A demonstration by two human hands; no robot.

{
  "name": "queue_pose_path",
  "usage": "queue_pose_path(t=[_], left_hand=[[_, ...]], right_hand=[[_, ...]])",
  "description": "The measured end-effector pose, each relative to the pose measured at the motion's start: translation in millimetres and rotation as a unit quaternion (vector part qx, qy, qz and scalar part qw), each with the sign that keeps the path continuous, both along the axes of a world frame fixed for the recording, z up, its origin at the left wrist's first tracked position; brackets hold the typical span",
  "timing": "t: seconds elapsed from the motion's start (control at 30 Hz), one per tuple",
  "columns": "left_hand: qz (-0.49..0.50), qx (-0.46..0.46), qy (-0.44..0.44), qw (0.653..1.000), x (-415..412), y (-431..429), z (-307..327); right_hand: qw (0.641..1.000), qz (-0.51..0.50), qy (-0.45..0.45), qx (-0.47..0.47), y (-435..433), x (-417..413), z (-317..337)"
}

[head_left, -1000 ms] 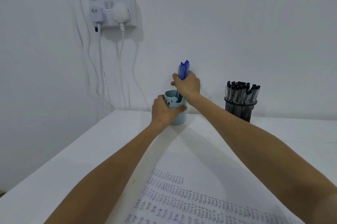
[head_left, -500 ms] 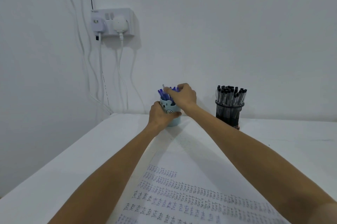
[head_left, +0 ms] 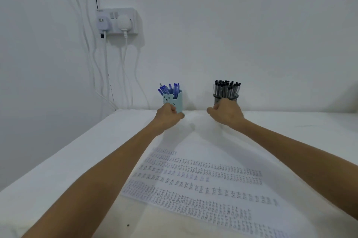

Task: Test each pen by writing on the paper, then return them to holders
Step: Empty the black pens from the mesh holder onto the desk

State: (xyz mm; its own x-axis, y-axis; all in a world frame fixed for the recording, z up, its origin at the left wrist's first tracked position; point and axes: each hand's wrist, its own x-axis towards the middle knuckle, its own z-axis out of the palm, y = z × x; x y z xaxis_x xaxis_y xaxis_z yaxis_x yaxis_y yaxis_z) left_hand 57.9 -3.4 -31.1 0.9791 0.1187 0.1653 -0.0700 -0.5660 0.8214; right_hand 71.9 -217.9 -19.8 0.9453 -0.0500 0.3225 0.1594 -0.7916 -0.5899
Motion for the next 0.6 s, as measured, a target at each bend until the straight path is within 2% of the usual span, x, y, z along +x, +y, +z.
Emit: queue_pose_path(t=[0.1,0.2,0.4,0.5,0.6], left_hand=[[-0.018,0.015,-0.003,1.000,-5.7,-12.0,1.8],[-0.026,0.025,-0.009,0.999,-8.9,-23.0,2.2],[-0.036,0.034,-0.014,0.999,-7.2,-27.8,2.3],[-0.042,0.036,-0.016,0.998,-7.8,-21.9,6.9],[-0.056,0.036,-0.037,0.997,-9.3,-11.4,14.0]], right_hand=[[0.997,-0.063,0.044,0.001,-26.5,10.4,-2.2],[0.991,-0.113,0.037,0.063,-38.8,19.4,-5.0],[0.977,-0.019,-0.019,0.211,-35.3,37.7,-17.4],[0.971,-0.007,-0.050,0.233,-29.6,40.7,-20.7],[0.973,0.009,-0.090,0.213,-21.9,38.2,-21.0]])
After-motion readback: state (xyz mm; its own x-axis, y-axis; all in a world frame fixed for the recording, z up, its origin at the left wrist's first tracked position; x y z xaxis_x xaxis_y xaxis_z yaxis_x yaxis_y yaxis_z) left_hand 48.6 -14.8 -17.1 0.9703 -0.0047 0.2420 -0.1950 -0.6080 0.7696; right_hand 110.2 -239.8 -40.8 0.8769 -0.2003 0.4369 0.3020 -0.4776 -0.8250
